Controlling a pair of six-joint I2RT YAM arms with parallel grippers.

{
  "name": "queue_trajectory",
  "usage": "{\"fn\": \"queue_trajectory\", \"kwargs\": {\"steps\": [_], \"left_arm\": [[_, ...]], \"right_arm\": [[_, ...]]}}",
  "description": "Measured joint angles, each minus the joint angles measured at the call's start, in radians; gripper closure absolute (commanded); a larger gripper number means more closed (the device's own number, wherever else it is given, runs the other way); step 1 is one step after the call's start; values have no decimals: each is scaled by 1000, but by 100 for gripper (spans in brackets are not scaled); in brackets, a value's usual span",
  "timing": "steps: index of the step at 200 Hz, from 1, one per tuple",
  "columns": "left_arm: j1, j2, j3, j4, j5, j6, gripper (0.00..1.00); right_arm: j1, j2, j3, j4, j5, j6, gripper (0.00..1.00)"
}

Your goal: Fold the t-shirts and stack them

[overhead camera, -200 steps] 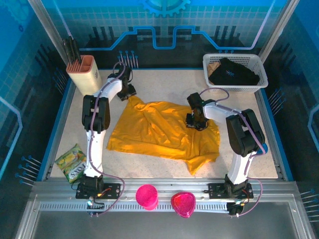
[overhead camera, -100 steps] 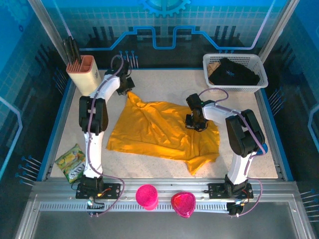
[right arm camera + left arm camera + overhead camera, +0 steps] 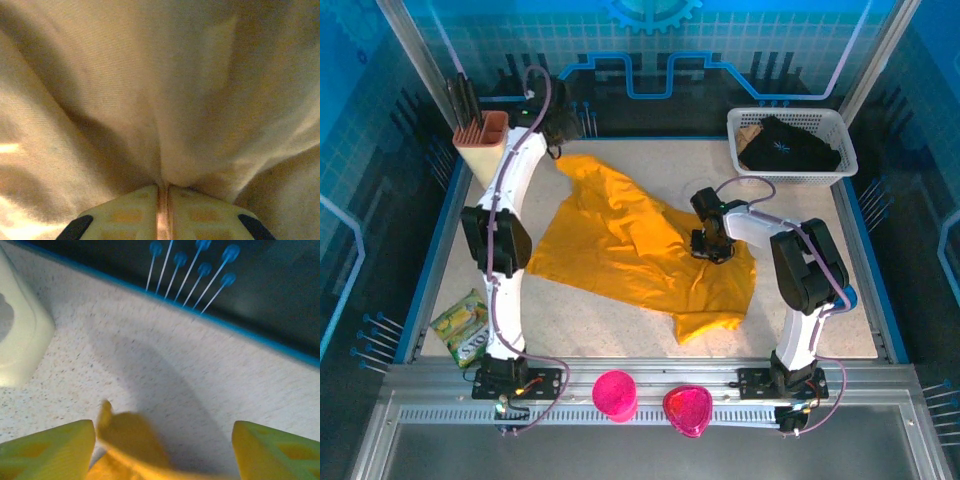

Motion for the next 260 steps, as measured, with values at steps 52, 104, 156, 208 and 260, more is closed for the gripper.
{"fn": "queue_trajectory", "kwargs": {"steps": [52, 104, 156, 208, 260], "left_arm": [[-58, -24, -204, -44, -58, 26, 18], [-188, -405, -705, -13, -48, -6, 42], [-222, -423, -1134, 98, 12, -99, 43], [-208, -398, -1196, 185, 66, -177, 43], [-208, -428, -1237, 228, 75, -219, 43]], "right_arm": [[14, -5, 8, -25, 3, -3, 71], [-45, -35, 83, -102, 31, -42, 53], [-189, -37, 187, -152, 80, -96, 34], [-299, 12, 246, -169, 90, -115, 30], [-336, 172, 321, -123, 17, -119, 44]]}}
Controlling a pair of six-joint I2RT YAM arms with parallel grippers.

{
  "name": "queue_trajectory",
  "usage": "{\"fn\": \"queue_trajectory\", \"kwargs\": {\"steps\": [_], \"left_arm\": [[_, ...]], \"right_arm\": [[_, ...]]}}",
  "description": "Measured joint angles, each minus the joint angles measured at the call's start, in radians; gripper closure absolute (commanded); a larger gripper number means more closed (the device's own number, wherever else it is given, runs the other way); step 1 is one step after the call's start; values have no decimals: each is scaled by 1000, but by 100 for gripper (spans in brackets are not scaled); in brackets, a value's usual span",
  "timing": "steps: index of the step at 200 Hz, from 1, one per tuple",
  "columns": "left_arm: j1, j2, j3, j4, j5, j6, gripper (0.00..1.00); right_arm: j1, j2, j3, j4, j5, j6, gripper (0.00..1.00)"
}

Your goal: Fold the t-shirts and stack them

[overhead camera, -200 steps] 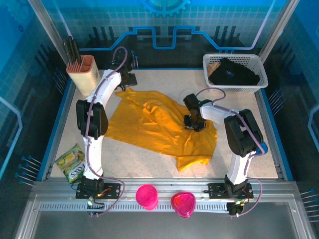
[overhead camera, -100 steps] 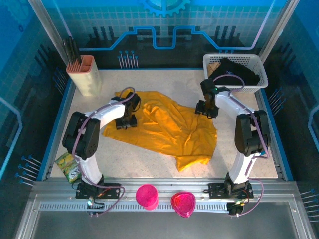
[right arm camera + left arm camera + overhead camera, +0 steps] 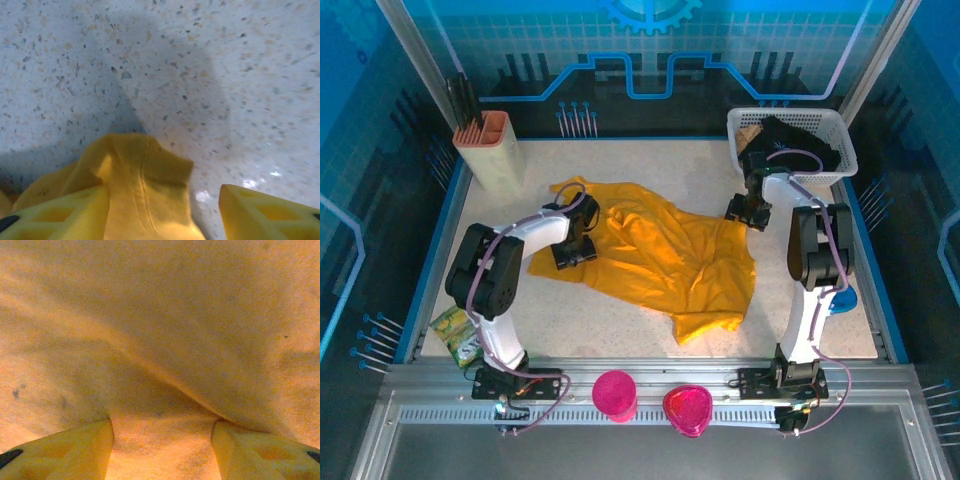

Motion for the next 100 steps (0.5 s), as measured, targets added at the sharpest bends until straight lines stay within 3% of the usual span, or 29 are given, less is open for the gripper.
{"fn": "queue_trajectory", "kwargs": {"steps": [19, 37, 49, 100], "left_arm": [[-2, -51, -61, 12, 1, -14, 43], [-4, -118, -133, -12, 9, -26, 43], [-5, -154, -163, -46, 9, -31, 43], [-5, -207, -151, -112, -4, -44, 43]], "right_arm": [[-5, 39, 18, 15, -34, 5, 57], [-8, 65, 37, 20, -55, 14, 87], [-17, 69, 45, 24, -85, 13, 100], [-18, 69, 136, 18, -153, -6, 100]]}}
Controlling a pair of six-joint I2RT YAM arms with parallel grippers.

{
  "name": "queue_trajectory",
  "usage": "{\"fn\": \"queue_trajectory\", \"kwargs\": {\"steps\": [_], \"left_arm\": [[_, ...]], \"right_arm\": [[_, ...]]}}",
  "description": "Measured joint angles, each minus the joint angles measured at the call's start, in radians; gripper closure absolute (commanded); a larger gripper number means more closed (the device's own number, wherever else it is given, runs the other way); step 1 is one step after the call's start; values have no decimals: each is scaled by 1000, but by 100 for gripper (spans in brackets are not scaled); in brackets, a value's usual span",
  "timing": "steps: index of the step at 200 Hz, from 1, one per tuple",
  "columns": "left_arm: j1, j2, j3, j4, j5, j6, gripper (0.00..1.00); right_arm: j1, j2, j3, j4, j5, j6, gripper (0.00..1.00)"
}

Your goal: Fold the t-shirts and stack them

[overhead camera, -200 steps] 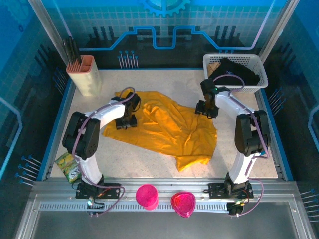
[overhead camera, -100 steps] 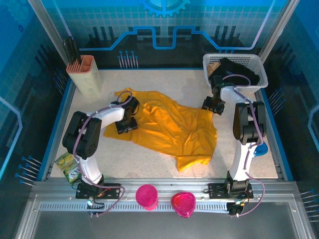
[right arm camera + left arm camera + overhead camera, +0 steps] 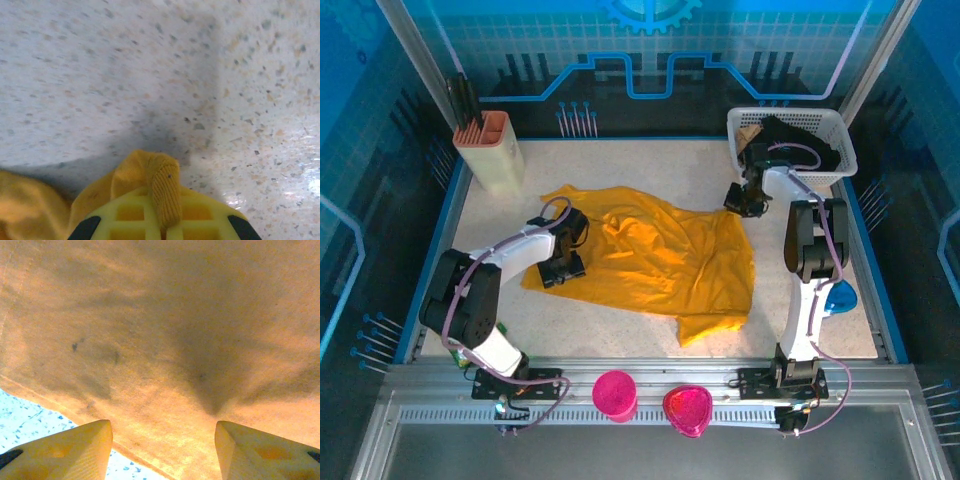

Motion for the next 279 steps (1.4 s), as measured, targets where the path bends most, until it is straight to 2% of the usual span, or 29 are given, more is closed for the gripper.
{"fn": "queue_trajectory", "kwargs": {"steps": [32, 57, 83, 111, 121, 139, 146, 167, 196, 238, 279], "left_arm": [[0, 18, 16, 18, 1, 0, 43], [0, 39, 16, 35, 5, 0, 44], [0, 66, 16, 54, 14, 1, 44], [0, 77, 16, 70, 23, 1, 44], [0, 77, 16, 72, 23, 1, 44], [0, 77, 16, 72, 23, 3, 44], [0, 77, 16, 73, 23, 3, 44], [0, 75, 15, 72, 23, 4, 44], [0, 67, 15, 72, 22, 4, 44], [0, 47, 9, 73, 23, 4, 44], [0, 46, -4, 76, 23, 4, 44]], "right_arm": [[5, -77, 55, -14, -32, -33, 100], [50, -262, -76, 41, -73, -40, 100], [215, -471, -261, 93, -105, -35, 100], [436, -541, -406, 160, -128, -3, 100], [496, -541, -460, 180, -132, 20, 90], [569, -541, -555, 200, -133, 61, 63], [587, -541, -588, 207, -134, 82, 56], [605, -565, -644, 209, -134, 130, 43], [602, -673, -642, 174, -81, 142, 42], [534, -753, -599, 134, -1, 154, 52], [505, -638, -589, 127, 6, 158, 58]]}}
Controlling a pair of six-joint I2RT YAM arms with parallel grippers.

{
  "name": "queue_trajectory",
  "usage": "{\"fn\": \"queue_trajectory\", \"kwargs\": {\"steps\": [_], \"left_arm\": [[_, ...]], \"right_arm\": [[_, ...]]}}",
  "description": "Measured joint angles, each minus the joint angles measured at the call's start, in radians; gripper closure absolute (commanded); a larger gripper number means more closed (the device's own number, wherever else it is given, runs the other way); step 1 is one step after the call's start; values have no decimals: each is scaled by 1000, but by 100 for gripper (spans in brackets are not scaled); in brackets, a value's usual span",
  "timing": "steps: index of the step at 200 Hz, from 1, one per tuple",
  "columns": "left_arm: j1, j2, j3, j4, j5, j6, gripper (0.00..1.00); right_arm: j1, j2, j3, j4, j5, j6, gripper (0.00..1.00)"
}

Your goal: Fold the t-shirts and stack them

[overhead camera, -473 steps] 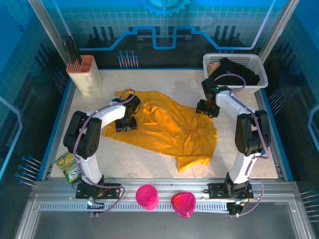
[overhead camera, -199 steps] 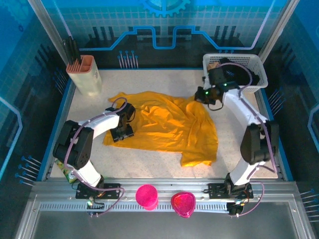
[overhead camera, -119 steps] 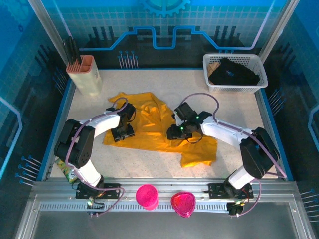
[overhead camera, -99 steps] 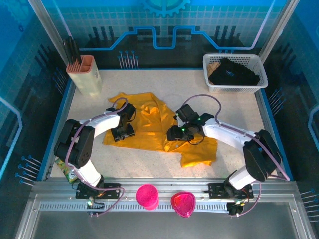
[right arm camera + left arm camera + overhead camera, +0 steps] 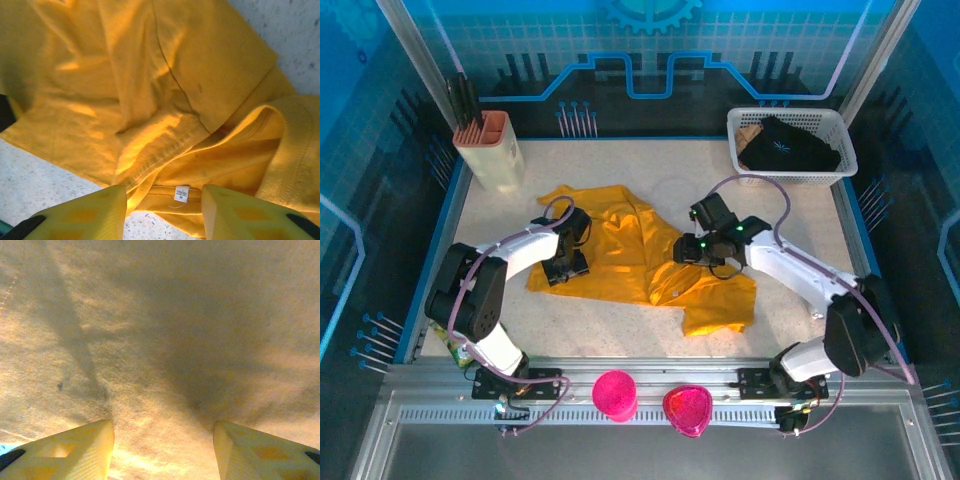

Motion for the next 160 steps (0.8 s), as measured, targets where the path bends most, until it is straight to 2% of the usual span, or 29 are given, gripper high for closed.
{"fn": "queue_trajectory", "kwargs": {"steps": [39, 72, 129, 160], "left_arm": [[0, 0, 0, 6, 0, 0, 44], [0, 0, 0, 8, 0, 4, 44], [0, 0, 0, 11, 0, 18, 45], [0, 0, 0, 17, 0, 18, 45]], "right_arm": [[0, 178, 64, 8, 5, -5, 64], [0, 268, 85, 15, 45, -9, 67], [0, 257, 81, -15, 118, -5, 69], [0, 173, -13, -14, 145, 33, 69]]}}
